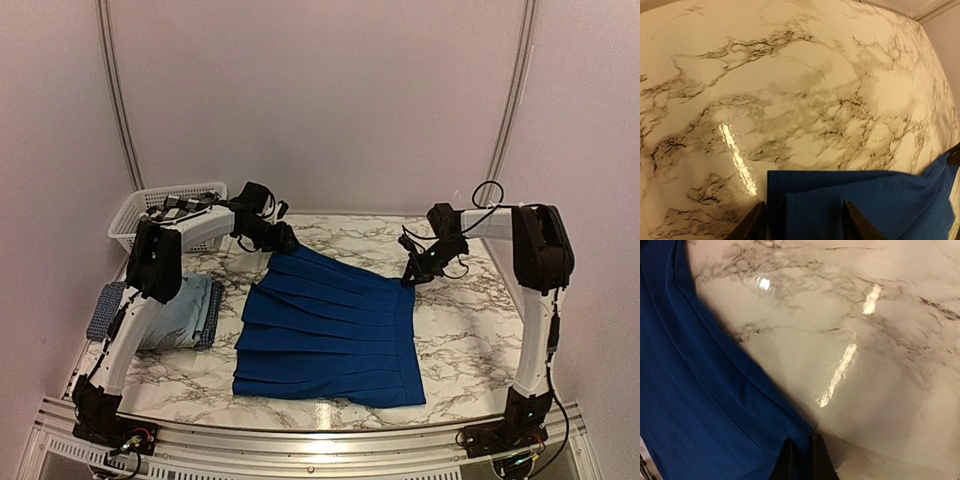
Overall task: Fold and stack the mixed laundry pile
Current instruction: Pick up the flattened skirt from the center of the board, then fold the flattened skirt at the center of the board.
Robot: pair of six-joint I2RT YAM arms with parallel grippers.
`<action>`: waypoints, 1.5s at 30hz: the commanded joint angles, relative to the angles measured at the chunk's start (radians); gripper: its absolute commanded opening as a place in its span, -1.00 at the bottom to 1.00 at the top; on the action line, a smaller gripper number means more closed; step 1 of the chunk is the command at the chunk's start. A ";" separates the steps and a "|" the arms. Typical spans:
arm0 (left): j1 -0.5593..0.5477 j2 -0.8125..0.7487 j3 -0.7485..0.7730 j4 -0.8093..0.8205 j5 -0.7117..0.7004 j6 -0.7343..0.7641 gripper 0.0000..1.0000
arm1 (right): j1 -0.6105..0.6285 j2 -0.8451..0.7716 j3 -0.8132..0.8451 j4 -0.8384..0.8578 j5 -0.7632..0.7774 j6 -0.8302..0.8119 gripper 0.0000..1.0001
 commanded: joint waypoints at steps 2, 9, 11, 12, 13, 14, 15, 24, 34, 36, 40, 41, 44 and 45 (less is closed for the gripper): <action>0.005 0.049 0.048 0.142 0.068 -0.117 -0.39 | 0.011 0.056 0.114 -0.052 0.064 0.026 -1.00; 0.051 -0.033 0.045 0.247 0.079 -0.162 -1.00 | 0.009 0.018 0.238 -0.052 0.110 0.065 -1.00; 0.064 -0.070 0.039 0.285 0.101 -0.177 -1.00 | 0.011 -0.021 0.248 -0.047 0.113 0.061 -1.00; 0.070 -0.088 0.037 0.295 0.115 -0.187 -1.00 | 0.012 -0.041 0.248 -0.048 0.112 0.055 -1.00; 0.073 -0.109 0.027 0.304 0.136 -0.188 -1.00 | 0.013 -0.066 0.246 -0.047 0.111 0.048 -1.00; 0.075 -0.135 0.013 0.307 0.152 -0.177 -1.00 | 0.015 -0.089 0.241 -0.043 0.108 0.037 -1.00; 0.074 -0.167 -0.017 0.307 0.163 -0.154 -1.00 | 0.019 -0.117 0.230 -0.036 0.108 0.029 -1.00; -0.047 -0.770 -0.758 0.308 0.122 0.176 -1.00 | 0.144 -0.439 -0.118 0.005 0.190 -0.040 -1.00; -0.282 -1.153 -1.554 0.476 -0.097 0.187 -1.00 | 0.259 -0.697 -0.588 0.112 0.203 0.140 -1.00; -0.321 -1.116 -1.584 0.483 -0.167 0.163 -1.00 | 0.263 -0.656 -0.588 0.121 0.207 0.148 -1.00; -0.328 -1.009 -1.540 0.465 -0.252 0.102 -1.00 | 0.262 -0.510 -0.575 0.071 0.206 0.126 -1.00; -0.327 -0.986 -1.521 0.465 -0.277 0.093 -1.00 | 0.263 -0.487 -0.580 0.081 0.192 0.132 -1.00; -0.300 -0.925 -1.440 0.413 -0.374 0.058 -1.00 | 0.262 -0.423 -0.545 0.109 0.127 0.156 -1.00; -0.274 -0.906 -1.410 0.399 -0.379 0.045 -1.00 | 0.262 -0.400 -0.520 0.113 0.105 0.163 -1.00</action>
